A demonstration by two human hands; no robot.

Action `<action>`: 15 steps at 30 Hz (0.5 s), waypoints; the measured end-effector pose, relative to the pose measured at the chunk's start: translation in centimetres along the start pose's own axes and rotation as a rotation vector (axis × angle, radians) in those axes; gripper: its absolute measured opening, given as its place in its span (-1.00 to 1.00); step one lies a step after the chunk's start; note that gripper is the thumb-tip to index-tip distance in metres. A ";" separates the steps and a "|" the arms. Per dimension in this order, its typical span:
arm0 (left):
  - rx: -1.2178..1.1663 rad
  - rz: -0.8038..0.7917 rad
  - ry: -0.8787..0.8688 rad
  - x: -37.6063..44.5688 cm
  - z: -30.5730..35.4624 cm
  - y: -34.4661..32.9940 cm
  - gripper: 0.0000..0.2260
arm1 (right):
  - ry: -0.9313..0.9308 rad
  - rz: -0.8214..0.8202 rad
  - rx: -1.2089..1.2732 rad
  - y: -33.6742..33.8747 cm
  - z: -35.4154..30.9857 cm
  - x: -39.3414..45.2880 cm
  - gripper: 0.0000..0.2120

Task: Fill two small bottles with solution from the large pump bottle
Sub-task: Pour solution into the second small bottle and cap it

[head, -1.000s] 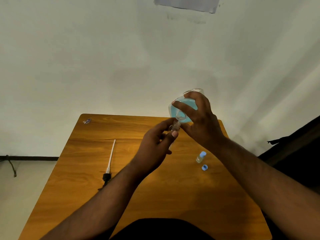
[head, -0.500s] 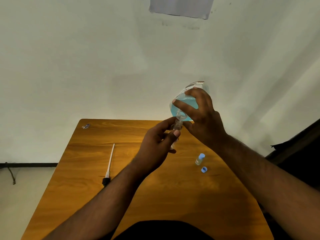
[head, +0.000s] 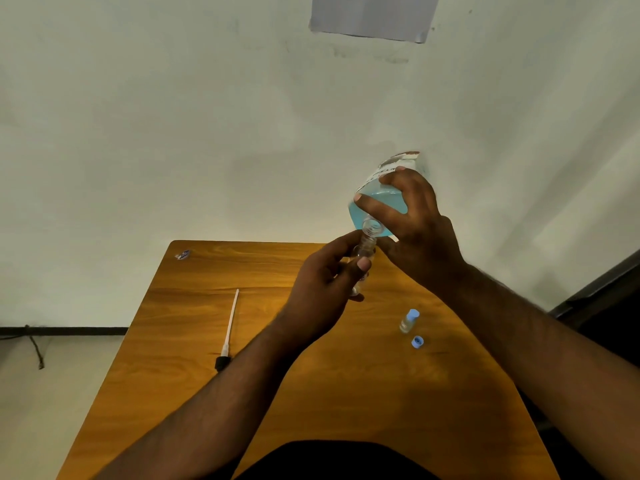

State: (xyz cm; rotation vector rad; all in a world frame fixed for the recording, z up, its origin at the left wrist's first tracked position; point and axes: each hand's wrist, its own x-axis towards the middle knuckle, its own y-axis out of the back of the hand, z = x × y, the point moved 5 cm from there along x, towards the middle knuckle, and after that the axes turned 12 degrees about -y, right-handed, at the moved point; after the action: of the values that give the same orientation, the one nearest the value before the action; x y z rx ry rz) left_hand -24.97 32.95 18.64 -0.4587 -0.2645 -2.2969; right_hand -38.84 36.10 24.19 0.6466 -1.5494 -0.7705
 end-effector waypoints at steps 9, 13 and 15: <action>0.002 -0.007 -0.005 0.3 0.2 0.1 -0.65 | 0.019 0.031 -0.028 0.5 -0.2 0.2 -0.45; -0.002 0.003 -0.030 0.5 0.5 0.1 -0.67 | 0.024 0.044 -0.041 0.6 -0.1 0.4 -0.46; -0.013 0.010 -0.040 0.6 0.6 0.1 -0.67 | 0.028 0.049 -0.049 0.6 -0.1 0.5 -0.46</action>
State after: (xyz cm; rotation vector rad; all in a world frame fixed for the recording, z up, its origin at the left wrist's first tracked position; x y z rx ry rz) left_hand -25.12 32.68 19.40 -0.5115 -0.2669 -2.2826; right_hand -38.81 36.09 25.01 0.5792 -1.5106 -0.7574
